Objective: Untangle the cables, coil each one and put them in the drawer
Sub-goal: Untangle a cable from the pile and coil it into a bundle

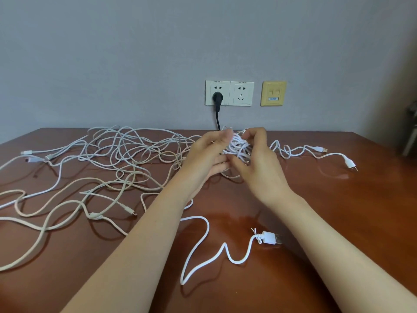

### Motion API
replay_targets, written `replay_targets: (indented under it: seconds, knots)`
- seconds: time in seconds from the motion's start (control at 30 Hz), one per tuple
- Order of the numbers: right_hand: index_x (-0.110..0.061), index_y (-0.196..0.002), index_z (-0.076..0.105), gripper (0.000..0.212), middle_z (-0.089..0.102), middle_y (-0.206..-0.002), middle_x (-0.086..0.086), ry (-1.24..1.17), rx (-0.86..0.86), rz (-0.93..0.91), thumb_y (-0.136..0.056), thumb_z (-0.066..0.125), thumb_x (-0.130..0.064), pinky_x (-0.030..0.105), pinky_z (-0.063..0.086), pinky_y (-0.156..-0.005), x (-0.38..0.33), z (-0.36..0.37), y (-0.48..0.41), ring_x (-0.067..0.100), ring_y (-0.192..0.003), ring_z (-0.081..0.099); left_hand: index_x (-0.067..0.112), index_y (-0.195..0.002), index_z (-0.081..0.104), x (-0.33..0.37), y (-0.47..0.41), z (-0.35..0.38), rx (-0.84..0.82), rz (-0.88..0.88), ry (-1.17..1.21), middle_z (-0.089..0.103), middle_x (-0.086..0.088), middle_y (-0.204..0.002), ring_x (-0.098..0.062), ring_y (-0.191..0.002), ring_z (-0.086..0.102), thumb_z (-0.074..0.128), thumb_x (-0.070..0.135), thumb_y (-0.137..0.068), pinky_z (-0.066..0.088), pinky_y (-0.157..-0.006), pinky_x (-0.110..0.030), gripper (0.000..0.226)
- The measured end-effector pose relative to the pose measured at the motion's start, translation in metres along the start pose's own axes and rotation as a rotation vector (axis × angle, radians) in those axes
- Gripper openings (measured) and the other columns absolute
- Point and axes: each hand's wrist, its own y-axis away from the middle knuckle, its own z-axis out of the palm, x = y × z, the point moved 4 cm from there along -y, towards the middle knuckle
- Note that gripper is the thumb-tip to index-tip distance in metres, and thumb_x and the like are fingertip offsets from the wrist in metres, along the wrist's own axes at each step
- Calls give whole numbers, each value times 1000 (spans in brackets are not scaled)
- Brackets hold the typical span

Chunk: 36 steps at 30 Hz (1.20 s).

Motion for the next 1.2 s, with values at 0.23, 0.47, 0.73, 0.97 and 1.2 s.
replay_targets:
  seconds: [0.23,0.47,0.73,0.97,1.2]
  knots:
    - [-25,-87,38,24,56,-73,-8,-101,-18,43,-85,61,-32,29,41,-63,-1,-4,-1,13,-67,54,11,-95,62,4,1,-3,111,65,-81,65,-5,-89,-10,-74,62,56,5,-91,55,-65,-14,9]
    - [-24,-77,47,18,51,-79,-9,-48,-51,38,-91,54,-16,32,39,-68,11,-1,-7,14,-71,50,19,-87,61,-3,1,-4,127,34,-124,64,5,-81,-1,-72,61,54,7,-92,51,-61,-8,15]
    - [-24,-69,41,34,40,-76,-10,-155,-16,147,-93,44,0,11,33,-64,12,-1,-10,2,-68,39,15,-101,52,-5,-2,-5,181,37,-22,61,-3,-82,-9,-69,62,51,1,-92,55,-59,-15,16]
    - [-14,-70,47,31,45,-58,4,-681,62,678,-97,35,-6,19,36,-44,31,4,-7,11,-44,43,20,-87,51,3,-3,-10,151,140,-85,58,1,-81,-4,-70,62,45,-3,-94,55,-66,-16,25]
    - [-19,-80,48,13,57,-78,-2,-439,132,635,-93,46,-17,30,43,-67,37,-6,-10,19,-73,55,23,-84,52,0,-6,-12,162,176,-258,60,4,-86,-7,-75,59,46,-3,-94,54,-63,-14,29]
